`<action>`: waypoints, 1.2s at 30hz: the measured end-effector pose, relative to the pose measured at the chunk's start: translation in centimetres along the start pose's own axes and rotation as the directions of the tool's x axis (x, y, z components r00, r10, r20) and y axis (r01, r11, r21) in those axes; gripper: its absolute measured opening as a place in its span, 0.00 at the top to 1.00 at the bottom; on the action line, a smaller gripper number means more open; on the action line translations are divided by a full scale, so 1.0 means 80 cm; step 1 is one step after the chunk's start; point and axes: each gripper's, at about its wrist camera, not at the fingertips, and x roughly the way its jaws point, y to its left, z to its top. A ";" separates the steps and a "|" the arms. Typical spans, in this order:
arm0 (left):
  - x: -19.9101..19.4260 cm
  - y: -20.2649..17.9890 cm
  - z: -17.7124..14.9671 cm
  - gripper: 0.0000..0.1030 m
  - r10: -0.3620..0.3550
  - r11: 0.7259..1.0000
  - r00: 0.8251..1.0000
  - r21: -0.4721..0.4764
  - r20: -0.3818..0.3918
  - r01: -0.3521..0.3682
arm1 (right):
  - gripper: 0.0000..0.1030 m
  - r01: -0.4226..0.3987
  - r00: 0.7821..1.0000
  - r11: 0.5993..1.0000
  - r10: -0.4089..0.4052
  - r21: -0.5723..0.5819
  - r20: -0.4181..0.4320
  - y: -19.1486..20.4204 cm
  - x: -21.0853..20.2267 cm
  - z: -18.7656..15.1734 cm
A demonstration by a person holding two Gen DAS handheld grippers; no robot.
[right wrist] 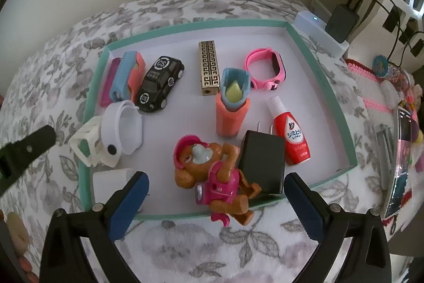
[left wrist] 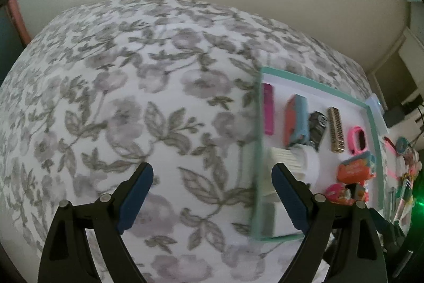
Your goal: Organize rigid objects
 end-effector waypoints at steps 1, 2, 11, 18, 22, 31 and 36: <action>-0.001 0.006 0.000 0.11 0.011 1.000 1.000 -0.006 0.000 -0.011 | 0.00 -0.002 1.000 1.000 0.002 -0.002 0.000 0.001 -0.001 -0.001; -0.001 0.012 0.000 0.11 0.018 1.000 1.000 -0.010 -0.001 -0.018 | 0.00 -0.002 1.000 1.000 0.002 -0.004 0.001 0.002 -0.001 -0.001; -0.004 0.029 -0.010 0.11 0.058 0.998 0.998 0.007 -0.021 -0.057 | 0.00 -0.022 1.000 0.999 0.023 -0.039 0.013 0.021 -0.016 -0.013; -0.030 0.027 -0.017 0.11 0.060 0.997 0.998 0.056 0.013 -0.061 | 0.00 -0.032 0.999 0.999 0.034 -0.036 0.043 0.024 -0.035 -0.022; -0.045 0.028 -0.020 0.11 0.059 0.995 0.998 0.074 0.032 -0.061 | 0.00 -0.050 0.998 0.999 0.050 0.001 0.041 0.018 -0.042 -0.025; -0.074 0.022 -0.033 0.11 0.122 0.981 0.989 0.139 0.082 -0.133 | 0.00 -0.050 0.996 0.999 0.049 0.015 0.078 0.016 -0.064 -0.032; -0.084 0.018 -0.041 0.11 0.169 0.968 0.980 0.169 0.108 -0.186 | 0.00 -0.043 0.995 0.999 0.042 0.009 0.090 0.017 -0.074 -0.036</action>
